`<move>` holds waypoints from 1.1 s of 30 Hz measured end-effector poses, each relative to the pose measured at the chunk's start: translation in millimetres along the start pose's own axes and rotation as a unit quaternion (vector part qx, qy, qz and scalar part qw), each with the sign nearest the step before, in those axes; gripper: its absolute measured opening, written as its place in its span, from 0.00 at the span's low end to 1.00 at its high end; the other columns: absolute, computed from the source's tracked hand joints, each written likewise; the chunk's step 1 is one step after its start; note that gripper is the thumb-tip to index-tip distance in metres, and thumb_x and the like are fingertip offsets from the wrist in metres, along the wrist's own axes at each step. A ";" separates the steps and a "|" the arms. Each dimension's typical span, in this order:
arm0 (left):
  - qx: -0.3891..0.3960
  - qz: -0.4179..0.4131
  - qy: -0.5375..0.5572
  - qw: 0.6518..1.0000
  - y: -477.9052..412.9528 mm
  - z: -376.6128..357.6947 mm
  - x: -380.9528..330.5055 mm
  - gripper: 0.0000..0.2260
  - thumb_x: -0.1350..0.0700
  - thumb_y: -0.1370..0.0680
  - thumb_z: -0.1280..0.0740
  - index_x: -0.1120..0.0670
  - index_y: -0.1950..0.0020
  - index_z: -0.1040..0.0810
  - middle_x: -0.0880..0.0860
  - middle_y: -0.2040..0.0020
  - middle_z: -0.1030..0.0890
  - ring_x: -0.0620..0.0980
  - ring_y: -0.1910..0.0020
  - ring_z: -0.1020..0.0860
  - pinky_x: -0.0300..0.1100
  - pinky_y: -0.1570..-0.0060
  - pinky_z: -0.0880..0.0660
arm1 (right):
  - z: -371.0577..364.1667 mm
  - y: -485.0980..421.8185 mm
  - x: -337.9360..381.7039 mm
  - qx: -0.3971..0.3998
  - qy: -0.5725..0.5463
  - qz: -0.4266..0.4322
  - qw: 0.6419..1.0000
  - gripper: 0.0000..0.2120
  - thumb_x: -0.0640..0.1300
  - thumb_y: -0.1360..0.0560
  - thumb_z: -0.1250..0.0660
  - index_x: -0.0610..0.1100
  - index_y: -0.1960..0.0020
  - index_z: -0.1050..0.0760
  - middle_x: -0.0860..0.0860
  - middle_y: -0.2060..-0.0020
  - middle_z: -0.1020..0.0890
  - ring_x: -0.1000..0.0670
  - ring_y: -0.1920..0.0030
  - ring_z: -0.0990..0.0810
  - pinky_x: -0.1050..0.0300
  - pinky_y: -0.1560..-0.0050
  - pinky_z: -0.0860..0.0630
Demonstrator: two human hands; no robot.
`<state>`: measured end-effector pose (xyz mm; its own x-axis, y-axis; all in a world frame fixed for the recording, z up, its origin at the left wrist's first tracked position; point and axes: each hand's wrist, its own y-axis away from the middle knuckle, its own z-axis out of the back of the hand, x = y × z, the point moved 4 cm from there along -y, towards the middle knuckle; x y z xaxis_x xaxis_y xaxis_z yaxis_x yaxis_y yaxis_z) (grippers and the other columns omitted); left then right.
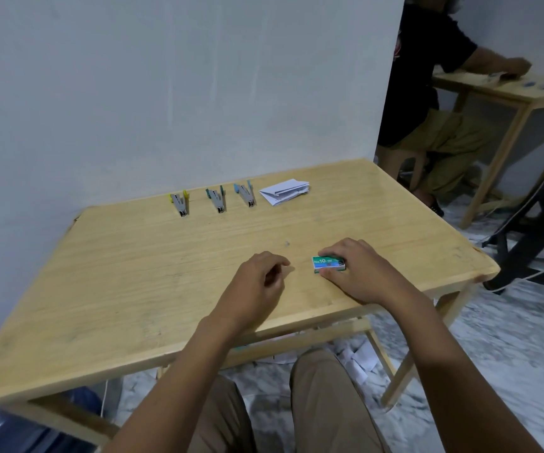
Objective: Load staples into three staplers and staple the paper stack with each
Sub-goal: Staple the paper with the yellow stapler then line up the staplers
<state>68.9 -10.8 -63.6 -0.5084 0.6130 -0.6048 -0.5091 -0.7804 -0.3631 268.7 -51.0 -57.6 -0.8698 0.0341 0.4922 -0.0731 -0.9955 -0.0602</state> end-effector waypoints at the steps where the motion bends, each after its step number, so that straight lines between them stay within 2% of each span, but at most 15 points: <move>1: -0.006 -0.001 0.000 1.000 2.6 2.0 0.2 0.09 0.59 0.21 0.35 0.52 0.42 0.20 0.47 0.49 0.20 0.42 0.50 0.24 0.35 0.50 0.26 | -0.6 0.7 0.0 0.000 -0.001 0.000 1.000 0.19 0.53 0.22 0.34 0.55 0.32 0.27 0.55 0.40 0.26 0.53 0.37 0.33 0.52 0.39 0.29; 3: -0.018 -0.010 -0.006 1.000 4.6 5.7 0.4 0.12 0.59 0.21 0.34 0.52 0.39 0.21 0.47 0.45 0.21 0.42 0.48 0.25 0.30 0.49 0.29 | -1.9 2.0 0.0 -0.004 -0.005 0.002 1.000 0.18 0.53 0.21 0.35 0.55 0.32 0.27 0.56 0.41 0.26 0.53 0.37 0.33 0.53 0.40 0.29; 7: -0.016 0.008 0.007 1.000 -14.4 6.7 7.9 0.16 0.58 0.20 0.38 0.53 0.32 0.25 0.48 0.34 0.26 0.44 0.36 0.28 0.36 0.37 0.33 | -4.8 4.8 -2.1 -0.018 -0.012 0.005 1.000 0.17 0.54 0.21 0.35 0.56 0.32 0.27 0.57 0.41 0.25 0.55 0.38 0.33 0.55 0.42 0.30; 9: 0.024 0.027 0.000 0.999 -32.3 -0.5 12.1 0.18 0.58 0.18 0.40 0.55 0.28 0.27 0.51 0.28 0.29 0.47 0.29 0.33 0.36 0.31 0.39 | -5.8 5.4 -2.6 -0.025 -0.011 0.004 1.000 0.18 0.54 0.21 0.35 0.56 0.32 0.27 0.57 0.41 0.25 0.55 0.39 0.33 0.54 0.42 0.30; 11: 0.076 0.040 -0.002 0.996 -46.3 -9.6 11.6 0.18 0.58 0.17 0.41 0.57 0.27 0.29 0.53 0.26 0.30 0.48 0.26 0.36 0.35 0.30 0.43 | -6.1 5.2 -2.3 -0.026 -0.011 0.004 1.000 0.18 0.55 0.21 0.35 0.56 0.32 0.27 0.57 0.40 0.25 0.55 0.39 0.32 0.53 0.41 0.29; 14: 0.104 0.038 0.005 0.994 -53.7 -16.3 8.7 0.17 0.60 0.18 0.40 0.57 0.30 0.25 0.53 0.30 0.25 0.49 0.30 0.30 0.32 0.35 0.38 | -6.1 5.2 -2.1 -0.025 -0.017 0.006 1.000 0.18 0.56 0.22 0.35 0.57 0.32 0.27 0.57 0.40 0.25 0.55 0.39 0.32 0.52 0.40 0.29; 18: 0.091 0.031 0.018 0.995 -37.3 -5.4 10.1 0.16 0.60 0.20 0.38 0.54 0.34 0.21 0.49 0.35 0.21 0.40 0.37 0.26 0.28 0.39 0.33 | -6.3 4.5 -3.0 -0.030 -0.018 0.004 0.999 0.19 0.57 0.23 0.35 0.57 0.33 0.27 0.57 0.40 0.25 0.55 0.39 0.32 0.52 0.40 0.29; 21: 0.081 0.030 0.032 0.996 -10.9 5.0 10.7 0.14 0.58 0.21 0.36 0.52 0.36 0.19 0.46 0.37 0.19 0.37 0.38 0.25 0.33 0.35 0.30 | -7.8 5.3 -0.8 -0.037 -0.015 0.004 0.999 0.19 0.58 0.23 0.35 0.57 0.33 0.26 0.57 0.40 0.25 0.55 0.39 0.32 0.52 0.39 0.30; 26: 0.048 0.051 0.055 0.996 22.3 9.7 8.0 0.13 0.58 0.22 0.34 0.51 0.39 0.18 0.45 0.40 0.18 0.34 0.40 0.24 0.26 0.40 0.31 | -15.1 13.6 7.6 -0.040 -0.022 0.017 0.999 0.19 0.58 0.23 0.35 0.57 0.33 0.26 0.58 0.40 0.24 0.55 0.39 0.32 0.52 0.39 0.31; 30: 0.035 0.051 0.060 0.996 32.7 8.2 3.2 0.12 0.60 0.22 0.33 0.53 0.40 0.17 0.46 0.41 0.17 0.32 0.43 0.24 0.25 0.41 0.32 | -20.8 19.9 17.4 -0.033 -0.025 0.029 0.999 0.19 0.58 0.23 0.34 0.58 0.33 0.26 0.59 0.41 0.25 0.56 0.39 0.32 0.52 0.38 0.31; 33: 0.026 0.049 0.069 0.996 37.4 9.6 0.2 0.12 0.61 0.22 0.34 0.54 0.41 0.16 0.43 0.45 0.18 0.27 0.46 0.25 0.23 0.45 0.32 | -25.4 22.3 24.5 -0.029 -0.024 0.038 0.999 0.19 0.59 0.23 0.34 0.58 0.33 0.26 0.59 0.41 0.25 0.56 0.40 0.32 0.52 0.38 0.31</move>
<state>43.1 -38.7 -70.4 -0.4580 0.5088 -0.7289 -0.4998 -0.8255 -0.2621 233.4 -70.1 -69.0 -0.8496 -0.0462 0.5255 -0.0381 -0.9882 -0.1484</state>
